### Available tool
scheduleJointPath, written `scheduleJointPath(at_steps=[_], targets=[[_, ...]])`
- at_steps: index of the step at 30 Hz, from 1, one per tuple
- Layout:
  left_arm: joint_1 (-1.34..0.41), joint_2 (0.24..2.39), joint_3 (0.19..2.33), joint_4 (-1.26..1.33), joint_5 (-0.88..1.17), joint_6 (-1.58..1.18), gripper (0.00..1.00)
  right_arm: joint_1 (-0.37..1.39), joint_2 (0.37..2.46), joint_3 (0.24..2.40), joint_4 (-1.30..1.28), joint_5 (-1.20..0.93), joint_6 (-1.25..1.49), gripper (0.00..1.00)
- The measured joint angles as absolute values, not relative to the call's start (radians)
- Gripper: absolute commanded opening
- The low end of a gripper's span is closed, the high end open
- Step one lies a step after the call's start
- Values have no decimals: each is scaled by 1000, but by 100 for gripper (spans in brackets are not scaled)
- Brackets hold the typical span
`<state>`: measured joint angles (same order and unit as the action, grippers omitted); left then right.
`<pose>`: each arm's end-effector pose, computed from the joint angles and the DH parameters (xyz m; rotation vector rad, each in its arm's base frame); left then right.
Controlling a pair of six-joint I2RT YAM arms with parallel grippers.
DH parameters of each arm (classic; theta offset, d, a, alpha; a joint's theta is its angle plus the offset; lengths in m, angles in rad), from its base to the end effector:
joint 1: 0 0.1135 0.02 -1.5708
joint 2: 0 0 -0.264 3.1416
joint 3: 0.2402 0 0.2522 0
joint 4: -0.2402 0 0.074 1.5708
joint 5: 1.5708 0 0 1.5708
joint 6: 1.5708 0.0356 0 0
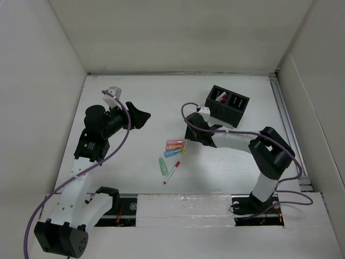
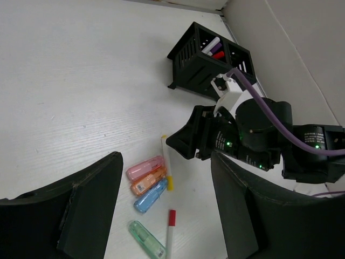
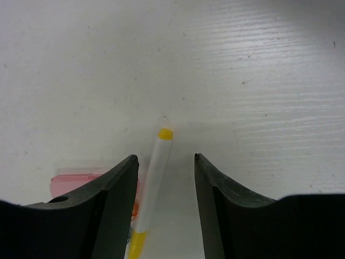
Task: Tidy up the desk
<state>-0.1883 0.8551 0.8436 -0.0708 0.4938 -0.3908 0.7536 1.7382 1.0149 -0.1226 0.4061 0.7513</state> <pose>0.1908 -0.0535 0.3612 0.2167 1.6991 -0.8418 0.2707 0.2348 0.1768 0.1797 2.3362 0.2543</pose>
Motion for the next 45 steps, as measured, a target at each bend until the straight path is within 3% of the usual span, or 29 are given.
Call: scheduleJointPath(at_steps=[11,15,19,22,26,30,32,45], targets=[[-188,855,844,-71,493,-390,63,761,1843,1085,-159,420,759,28],[-188,855,844,-72,493,-390,63,761,1842,1087,-181,440,772,29],[-188,855,844,-71,493,-390,63,761,1825,1075,-211,453,785,41],[-188,857,844,-72,493,-390,63,761,1806,1058,-231,457,791,40],[-188,857,844,-72,492,-390,63,761,1795,1044,-236,456,793,29],[-188,858,844,-72,490,-390,63,761,1794,1037,-227,455,790,9],[-188,858,844,-72,487,-390,63,761,1793,1037,-223,453,789,4],[-188,858,844,-72,485,-390,63,734,1529,986,-208,430,755,0]])
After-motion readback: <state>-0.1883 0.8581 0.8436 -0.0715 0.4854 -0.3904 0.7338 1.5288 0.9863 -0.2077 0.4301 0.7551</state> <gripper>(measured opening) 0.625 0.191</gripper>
